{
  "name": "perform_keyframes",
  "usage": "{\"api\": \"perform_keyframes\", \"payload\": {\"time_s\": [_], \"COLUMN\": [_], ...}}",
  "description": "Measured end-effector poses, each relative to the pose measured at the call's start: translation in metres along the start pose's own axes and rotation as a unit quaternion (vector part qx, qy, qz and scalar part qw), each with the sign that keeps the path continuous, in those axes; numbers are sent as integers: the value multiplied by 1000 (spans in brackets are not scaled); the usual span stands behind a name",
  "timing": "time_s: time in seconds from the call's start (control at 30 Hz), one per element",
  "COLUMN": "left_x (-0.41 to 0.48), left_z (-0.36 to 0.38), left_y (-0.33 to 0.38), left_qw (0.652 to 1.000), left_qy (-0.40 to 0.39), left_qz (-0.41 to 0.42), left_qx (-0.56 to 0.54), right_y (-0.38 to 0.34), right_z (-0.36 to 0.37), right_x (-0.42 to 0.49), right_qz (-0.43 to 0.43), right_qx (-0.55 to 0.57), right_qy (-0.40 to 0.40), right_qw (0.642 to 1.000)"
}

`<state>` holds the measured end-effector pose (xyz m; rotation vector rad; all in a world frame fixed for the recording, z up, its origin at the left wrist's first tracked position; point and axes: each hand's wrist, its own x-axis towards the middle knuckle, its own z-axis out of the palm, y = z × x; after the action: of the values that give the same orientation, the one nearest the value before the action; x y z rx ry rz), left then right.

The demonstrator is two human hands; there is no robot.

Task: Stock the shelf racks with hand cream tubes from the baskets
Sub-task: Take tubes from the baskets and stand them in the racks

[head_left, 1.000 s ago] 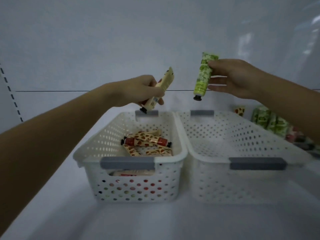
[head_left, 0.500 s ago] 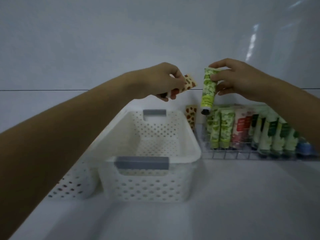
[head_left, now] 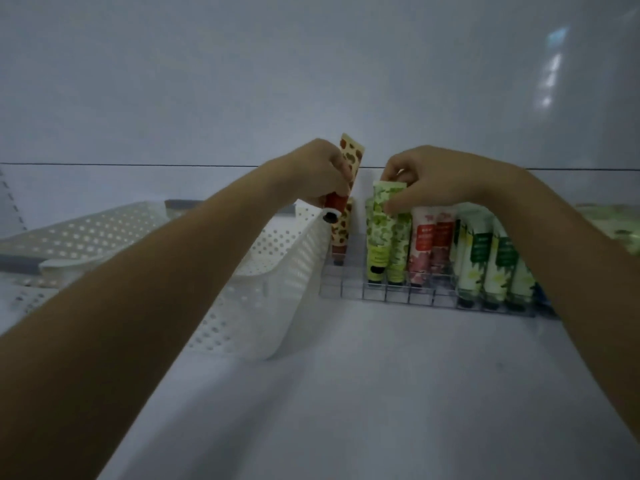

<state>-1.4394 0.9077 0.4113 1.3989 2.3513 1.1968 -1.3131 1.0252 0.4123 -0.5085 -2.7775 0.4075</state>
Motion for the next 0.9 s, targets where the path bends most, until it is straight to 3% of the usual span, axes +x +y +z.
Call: {"api": "perform_keyframes", "payload": {"time_s": [0.3,0.53,0.77,0.9], "left_x": [6,5,-5,-9], "left_z": [22,23,24,24], "left_y": [-28,-30,-27,-24], "left_qw": [991,995,980,978], "left_qy": [95,64,-31,-67], "left_qz": [65,46,70,75], "left_qx": [63,-67,-185,-181], "right_y": [3,6,10,9], "right_z": [12,17,19,24], "right_x": [0,5,15,19], "right_qz": [-10,-19,-19,-14], "right_qx": [-20,-34,110,226], "right_qy": [-33,-31,162,195], "right_qw": [999,999,980,954]}}
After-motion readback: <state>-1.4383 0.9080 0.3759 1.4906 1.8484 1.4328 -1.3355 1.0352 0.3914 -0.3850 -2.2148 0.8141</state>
